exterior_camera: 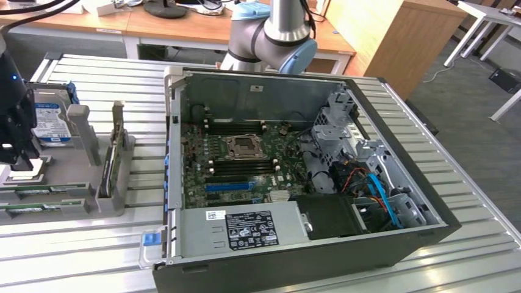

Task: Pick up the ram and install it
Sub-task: 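Pick up the ram and move it above insertion slot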

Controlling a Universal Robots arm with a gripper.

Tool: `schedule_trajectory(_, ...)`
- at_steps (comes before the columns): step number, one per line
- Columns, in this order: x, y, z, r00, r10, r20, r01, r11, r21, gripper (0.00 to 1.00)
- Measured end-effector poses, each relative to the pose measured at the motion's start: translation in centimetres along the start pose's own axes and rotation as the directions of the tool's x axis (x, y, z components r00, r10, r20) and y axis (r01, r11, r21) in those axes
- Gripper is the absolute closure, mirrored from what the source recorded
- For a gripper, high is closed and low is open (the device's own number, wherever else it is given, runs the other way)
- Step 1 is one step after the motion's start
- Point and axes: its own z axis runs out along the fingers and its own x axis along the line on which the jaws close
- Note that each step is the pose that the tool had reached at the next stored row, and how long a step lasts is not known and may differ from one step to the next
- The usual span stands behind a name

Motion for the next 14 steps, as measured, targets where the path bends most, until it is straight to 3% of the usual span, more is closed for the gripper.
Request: schedule_trajectory(14, 0.0, -0.02, 0.65, 1.0, 0.0, 0.0, 0.0, 1.0, 0.0, 0.7)
